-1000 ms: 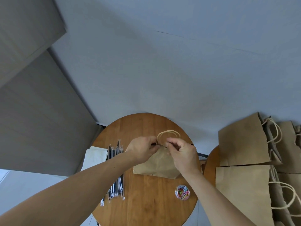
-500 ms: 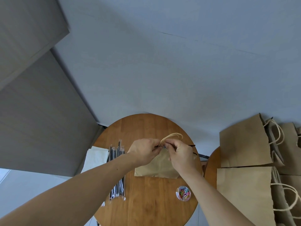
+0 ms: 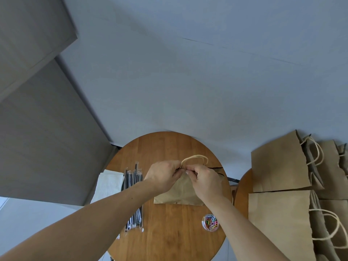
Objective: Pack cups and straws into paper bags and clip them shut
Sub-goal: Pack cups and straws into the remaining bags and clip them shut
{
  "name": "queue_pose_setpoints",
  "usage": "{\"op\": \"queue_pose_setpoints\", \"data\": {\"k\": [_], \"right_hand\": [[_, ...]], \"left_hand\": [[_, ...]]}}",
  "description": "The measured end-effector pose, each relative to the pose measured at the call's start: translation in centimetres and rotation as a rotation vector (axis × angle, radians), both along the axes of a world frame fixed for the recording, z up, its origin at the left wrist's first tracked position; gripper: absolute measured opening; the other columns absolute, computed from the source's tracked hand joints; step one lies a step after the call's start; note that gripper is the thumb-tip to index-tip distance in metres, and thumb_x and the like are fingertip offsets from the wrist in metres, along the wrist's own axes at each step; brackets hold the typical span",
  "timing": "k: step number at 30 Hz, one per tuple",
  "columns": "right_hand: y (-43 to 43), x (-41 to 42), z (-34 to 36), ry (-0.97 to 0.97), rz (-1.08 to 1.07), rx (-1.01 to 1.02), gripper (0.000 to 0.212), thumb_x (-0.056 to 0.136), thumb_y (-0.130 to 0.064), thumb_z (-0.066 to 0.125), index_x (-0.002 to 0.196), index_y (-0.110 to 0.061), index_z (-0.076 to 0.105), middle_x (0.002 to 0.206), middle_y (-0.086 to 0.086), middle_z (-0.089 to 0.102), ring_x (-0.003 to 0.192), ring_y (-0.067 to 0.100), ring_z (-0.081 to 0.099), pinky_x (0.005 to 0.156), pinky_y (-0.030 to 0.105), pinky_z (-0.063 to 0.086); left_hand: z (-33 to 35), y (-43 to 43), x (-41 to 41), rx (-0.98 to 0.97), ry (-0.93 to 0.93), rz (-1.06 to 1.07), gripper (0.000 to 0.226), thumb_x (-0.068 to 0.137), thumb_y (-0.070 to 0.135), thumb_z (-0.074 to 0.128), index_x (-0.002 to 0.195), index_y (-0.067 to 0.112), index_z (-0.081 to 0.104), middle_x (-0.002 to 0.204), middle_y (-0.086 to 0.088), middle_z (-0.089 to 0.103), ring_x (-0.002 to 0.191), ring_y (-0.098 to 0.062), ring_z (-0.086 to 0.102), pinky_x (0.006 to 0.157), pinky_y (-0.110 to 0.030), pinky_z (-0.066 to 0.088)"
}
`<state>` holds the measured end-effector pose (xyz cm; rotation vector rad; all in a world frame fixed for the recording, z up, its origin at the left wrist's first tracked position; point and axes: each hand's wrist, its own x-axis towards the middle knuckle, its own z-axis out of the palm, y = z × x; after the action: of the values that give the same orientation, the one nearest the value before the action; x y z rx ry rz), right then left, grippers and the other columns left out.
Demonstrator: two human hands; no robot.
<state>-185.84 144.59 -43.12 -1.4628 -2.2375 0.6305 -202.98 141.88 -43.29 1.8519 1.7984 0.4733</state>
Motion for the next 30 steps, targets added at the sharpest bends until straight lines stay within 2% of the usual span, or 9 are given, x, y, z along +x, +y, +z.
{"op": "queue_pose_setpoints", "data": {"k": [6,11,15,19,22,24,27,28,30], "right_hand": [[0.3,0.1,0.3,-0.163,0.044,-0.027,0.021,0.096,-0.035,0.059,0.105,-0.021,0.071,0.095,-0.004,0.072,0.085,0.014,0.067,0.066,0.026,0.049],[0.3,0.2,0.8,-0.308,0.105,0.011,0.027,0.100,-0.040,0.050,0.106,-0.020,0.067,0.095,-0.004,0.069,0.083,0.015,0.066,0.065,0.027,0.049],[-0.5,1.1,1.4,-0.053,0.146,0.117,0.025,0.094,-0.029,0.064,0.115,-0.017,0.068,0.111,-0.006,0.068,0.084,0.006,0.066,0.069,0.026,0.055],[-0.6,4.3,1.4,0.172,0.149,0.331,0.016,0.091,-0.025,0.065,0.101,-0.014,0.071,0.098,-0.007,0.067,0.068,-0.009,0.048,0.058,0.016,0.052],[0.4,7.0,1.1,0.091,-0.076,0.139,0.041,0.088,-0.035,0.068,0.124,-0.019,0.057,0.115,-0.007,0.056,0.076,0.000,0.057,0.064,0.018,0.052],[0.9,8.2,0.5,0.003,-0.115,-0.080,0.065,0.087,-0.040,0.069,0.142,-0.025,0.040,0.136,-0.008,0.044,0.092,0.009,0.062,0.077,0.026,0.055],[1.3,8.5,-0.8,-0.026,-0.053,-0.315,0.074,0.089,-0.040,0.068,0.151,-0.031,0.029,0.150,-0.012,0.035,0.129,0.011,0.047,0.101,0.031,0.045],[1.4,8.3,-1.1,-0.004,-0.058,-0.366,0.070,0.090,-0.038,0.068,0.149,-0.030,0.031,0.149,-0.010,0.039,0.130,0.013,0.047,0.104,0.032,0.044],[1.7,8.0,-1.7,0.050,-0.089,-0.432,0.056,0.092,-0.034,0.066,0.143,-0.028,0.041,0.137,-0.007,0.054,0.115,0.012,0.061,0.097,0.034,0.052]], "left_hand": [[0.1,-0.4,0.1,0.006,0.031,-0.010,0.024,0.100,0.034,0.048,0.092,0.019,0.065,0.076,0.006,0.063,0.068,-0.015,0.058,0.057,-0.030,0.041],[0.5,-0.6,0.3,-0.005,0.043,-0.018,0.023,0.100,0.033,0.048,0.094,0.020,0.065,0.078,0.007,0.064,0.070,-0.013,0.057,0.057,-0.027,0.038],[1.6,0.2,-0.2,-0.079,-0.011,-0.015,0.017,0.098,0.034,0.052,0.101,0.029,0.067,0.081,0.010,0.067,0.074,-0.013,0.061,0.063,-0.029,0.048],[1.7,0.1,-1.7,-0.139,-0.050,0.019,0.015,0.088,0.043,0.061,0.103,0.041,0.064,0.087,0.024,0.064,0.083,0.000,0.061,0.060,-0.011,0.038],[0.6,-0.8,-3.2,-0.177,-0.018,0.098,0.048,0.082,0.042,0.069,0.128,0.037,0.056,0.116,0.024,0.057,0.101,0.001,0.054,0.076,-0.015,0.042],[-0.1,-1.5,-4.2,-0.260,-0.075,0.208,0.060,0.078,0.034,0.073,0.134,0.033,0.053,0.121,0.020,0.052,0.107,-0.005,0.056,0.085,-0.021,0.047],[-1.2,-2.3,-5.0,-0.322,-0.146,0.271,0.038,0.077,0.022,0.073,0.111,0.035,0.065,0.101,0.021,0.061,0.090,-0.003,0.062,0.071,-0.018,0.047],[-1.4,-2.5,-4.9,-0.323,-0.134,0.275,0.024,0.077,0.020,0.072,0.094,0.037,0.068,0.087,0.021,0.063,0.079,-0.002,0.062,0.063,-0.017,0.045],[-1.7,-2.7,-4.6,-0.321,-0.123,0.301,0.026,0.080,0.016,0.069,0.065,0.036,0.059,0.062,0.015,0.058,0.061,-0.006,0.056,0.052,-0.021,0.038]]}}
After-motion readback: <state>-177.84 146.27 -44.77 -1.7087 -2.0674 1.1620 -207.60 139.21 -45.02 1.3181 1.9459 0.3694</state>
